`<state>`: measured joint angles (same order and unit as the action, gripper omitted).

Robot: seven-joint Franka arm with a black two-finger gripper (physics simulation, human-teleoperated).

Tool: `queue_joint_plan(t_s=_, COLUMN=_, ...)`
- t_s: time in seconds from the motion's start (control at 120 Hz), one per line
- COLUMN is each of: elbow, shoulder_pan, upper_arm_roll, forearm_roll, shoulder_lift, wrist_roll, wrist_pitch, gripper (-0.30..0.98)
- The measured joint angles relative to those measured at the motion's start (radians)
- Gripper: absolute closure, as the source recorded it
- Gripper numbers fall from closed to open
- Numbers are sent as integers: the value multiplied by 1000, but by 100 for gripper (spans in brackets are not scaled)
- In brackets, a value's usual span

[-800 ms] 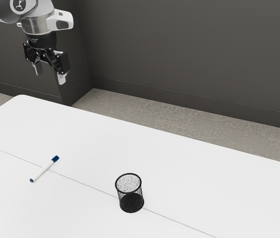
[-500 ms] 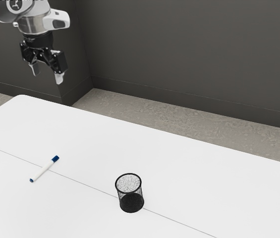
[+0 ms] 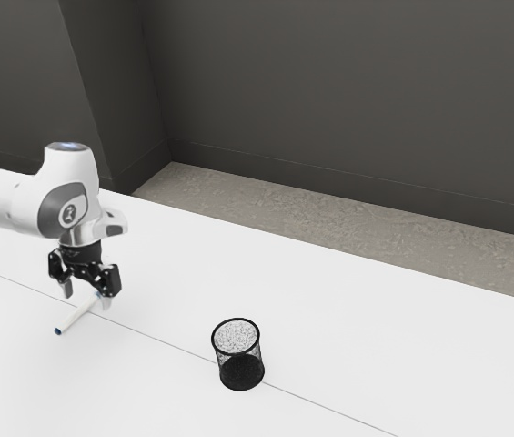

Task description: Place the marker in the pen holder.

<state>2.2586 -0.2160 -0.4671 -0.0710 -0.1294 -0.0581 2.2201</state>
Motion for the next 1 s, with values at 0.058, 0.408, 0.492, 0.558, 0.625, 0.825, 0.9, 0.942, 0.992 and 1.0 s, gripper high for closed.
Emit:
queue_joint_plan(t_s=0.058, elbow=5, shoulder_pan=-1, upper_arm_roll=1, forearm_roll=14, shoulder_lift=-23, wrist_roll=-3, wrist_pitch=48, gripper=1)
queue_joint_plan(t_s=0.408, elbow=113, shoulder_pan=17, upper_arm_roll=-31, forearm_roll=29, shoulder_lift=-1, wrist_roll=-88, wrist_pitch=221, gripper=12)
queue_joint_plan(t_s=0.492, elbow=94, shoulder_pan=22, upper_arm_roll=-31, forearm_roll=29, shoulder_lift=-12, wrist_roll=-117, wrist_pitch=254, gripper=18)
queue_joint_plan(t_s=0.558, elbow=78, shoulder_pan=35, upper_arm_roll=-31, forearm_roll=30, shoulder_lift=-28, wrist_roll=-139, wrist_pitch=273, gripper=22)
queue_joint_plan(t_s=0.625, elbow=63, shoulder_pan=52, upper_arm_roll=-30, forearm_roll=32, shoulder_lift=-48, wrist_roll=-160, wrist_pitch=287, gripper=26)
queue_joint_plan(t_s=0.825, elbow=-8, shoulder_pan=68, upper_arm_roll=-12, forearm_roll=53, shoulder_lift=-122, wrist_roll=-214, wrist_pitch=310, gripper=32)
queue_joint_plan(t_s=0.9, elbow=-41, shoulder_pan=68, upper_arm_roll=3, forearm_roll=83, shoulder_lift=-156, wrist_roll=-229, wrist_pitch=315, gripper=32)
queue_joint_plan(t_s=0.942, elbow=-47, shoulder_pan=70, upper_arm_roll=7, forearm_roll=104, shoulder_lift=-170, wrist_roll=-237, wrist_pitch=316, gripper=32)
queue_joint_plan(t_s=0.992, elbow=-48, shoulder_pan=77, upper_arm_roll=9, forearm_roll=125, shoulder_lift=-177, wrist_roll=-246, wrist_pitch=318, gripper=32)
queue_joint_plan(t_s=1.0, elbow=-47, shoulder_pan=77, upper_arm_roll=9, forearm_roll=129, shoulder_lift=-178, wrist_roll=-247, wrist_pitch=318, gripper=32)
